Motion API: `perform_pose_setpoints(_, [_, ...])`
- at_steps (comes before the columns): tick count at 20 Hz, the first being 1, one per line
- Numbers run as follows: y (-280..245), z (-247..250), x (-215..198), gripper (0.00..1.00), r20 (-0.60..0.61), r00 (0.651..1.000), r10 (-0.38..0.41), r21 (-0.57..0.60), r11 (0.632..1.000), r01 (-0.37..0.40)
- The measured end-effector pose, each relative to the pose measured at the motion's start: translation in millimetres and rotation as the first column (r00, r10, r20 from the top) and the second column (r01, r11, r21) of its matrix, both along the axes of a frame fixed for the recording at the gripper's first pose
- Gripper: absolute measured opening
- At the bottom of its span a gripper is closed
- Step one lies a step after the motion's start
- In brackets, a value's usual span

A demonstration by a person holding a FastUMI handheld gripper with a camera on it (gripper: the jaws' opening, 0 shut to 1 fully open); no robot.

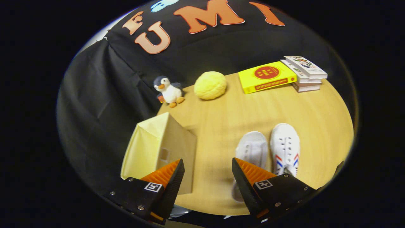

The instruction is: Open the storage box then place both shoes into the box .Put the left shoe in first, then the right shoe, with the right side of both shoes facing outward in a uniform manner.

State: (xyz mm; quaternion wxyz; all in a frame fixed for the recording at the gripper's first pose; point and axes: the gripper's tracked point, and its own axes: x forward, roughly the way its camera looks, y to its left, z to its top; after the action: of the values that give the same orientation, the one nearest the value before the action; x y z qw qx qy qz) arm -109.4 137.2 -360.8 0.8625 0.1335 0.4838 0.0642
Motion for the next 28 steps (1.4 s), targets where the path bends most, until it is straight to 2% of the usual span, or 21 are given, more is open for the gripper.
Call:
perform_pose_setpoints(3, [-39.5, -23.9, -21.3, 0.86, -0.024, 1.000, -0.015, -0.094, 0.995, 0.013])
perform_pose_setpoints(6, [-62.9, -45.2, -34.7, 0.75, -0.036, 0.999, -0.033, -0.155, 0.988, 0.027])
perform_pose_setpoints(10, [-70.4, -67.9, -47.3, 0.61, -0.072, 0.997, 0.020, -0.212, 0.977, -0.035])
perform_pose_setpoints(16, [-76.1, -93.4, -24.8, 0.41, -0.040, 0.999, 0.028, -0.333, 0.942, -0.039])
perform_pose_setpoints(19, [-75.8, -103.8, -12.5, 0.33, -0.020, 0.999, 0.032, -0.378, 0.925, -0.037])
perform_pose_setpoints(22, [-80.4, -112.2, -6.6, 0.16, -0.014, 1.000, 0.011, -0.414, 0.910, -0.016])
perform_pose_setpoints(24, [-80.3, -115.7, -1.1, 0.11, 0.007, 1.000, -0.015, -0.412, 0.911, 0.016])
perform_pose_setpoints(28, [-81.1, -118.0, -0.4, 0.10, -0.012, 0.999, -0.031, -0.386, 0.922, 0.024])
